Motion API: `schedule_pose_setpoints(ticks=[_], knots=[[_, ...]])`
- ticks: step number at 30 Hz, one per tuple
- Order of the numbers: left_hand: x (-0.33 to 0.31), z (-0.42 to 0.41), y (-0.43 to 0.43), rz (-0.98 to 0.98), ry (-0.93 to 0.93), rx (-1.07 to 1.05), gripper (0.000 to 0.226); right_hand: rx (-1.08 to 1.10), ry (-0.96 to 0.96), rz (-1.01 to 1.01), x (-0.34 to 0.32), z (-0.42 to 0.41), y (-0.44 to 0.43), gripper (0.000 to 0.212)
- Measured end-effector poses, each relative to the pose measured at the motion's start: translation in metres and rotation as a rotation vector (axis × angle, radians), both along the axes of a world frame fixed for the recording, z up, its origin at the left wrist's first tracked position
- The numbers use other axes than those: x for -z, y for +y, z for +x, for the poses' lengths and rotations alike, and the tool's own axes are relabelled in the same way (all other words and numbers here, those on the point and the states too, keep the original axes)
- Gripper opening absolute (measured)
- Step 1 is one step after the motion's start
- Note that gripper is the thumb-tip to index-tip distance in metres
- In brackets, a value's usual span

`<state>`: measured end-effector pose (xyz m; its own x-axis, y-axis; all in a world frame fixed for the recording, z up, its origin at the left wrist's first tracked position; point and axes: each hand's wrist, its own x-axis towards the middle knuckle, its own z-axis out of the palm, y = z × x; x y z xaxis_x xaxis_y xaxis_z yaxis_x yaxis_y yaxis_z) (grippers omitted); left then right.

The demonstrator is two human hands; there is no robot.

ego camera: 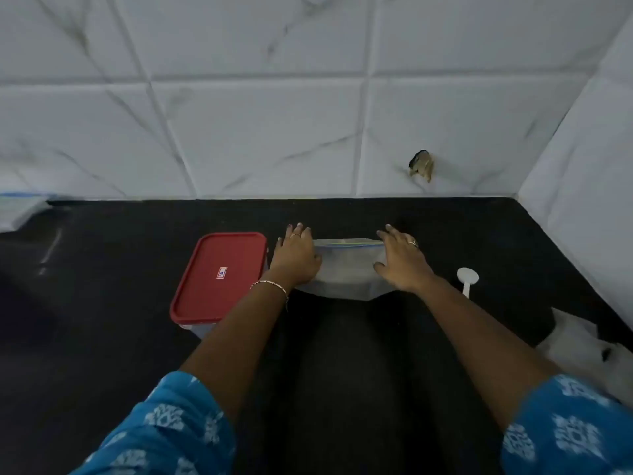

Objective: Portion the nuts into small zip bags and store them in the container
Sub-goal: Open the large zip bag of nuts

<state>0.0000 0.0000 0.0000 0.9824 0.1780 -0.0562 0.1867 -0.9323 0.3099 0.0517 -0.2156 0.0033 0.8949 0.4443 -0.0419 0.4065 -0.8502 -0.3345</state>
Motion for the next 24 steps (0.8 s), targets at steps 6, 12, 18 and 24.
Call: schedule_pose_setpoints(ticks=[6, 12, 18, 24], knots=[[0.004, 0.008, 0.006, 0.092, 0.102, 0.056, 0.051, -0.026, 0.078, -0.12, 0.016, 0.016, 0.0, 0.078], [0.008, 0.015, 0.011, 0.225, 0.052, 0.09, 0.04, -0.003, 0.136, -0.142, 0.021, 0.025, -0.004, 0.094], [-0.002, 0.017, 0.018, 0.084, -0.011, 0.066, 0.03, 0.039, -0.079, -0.175, 0.012, 0.024, -0.006, 0.066], [-0.035, 0.02, 0.026, 0.016, -0.066, 0.04, 0.028, 0.055, -0.22, -0.007, -0.021, 0.032, -0.009, 0.023]])
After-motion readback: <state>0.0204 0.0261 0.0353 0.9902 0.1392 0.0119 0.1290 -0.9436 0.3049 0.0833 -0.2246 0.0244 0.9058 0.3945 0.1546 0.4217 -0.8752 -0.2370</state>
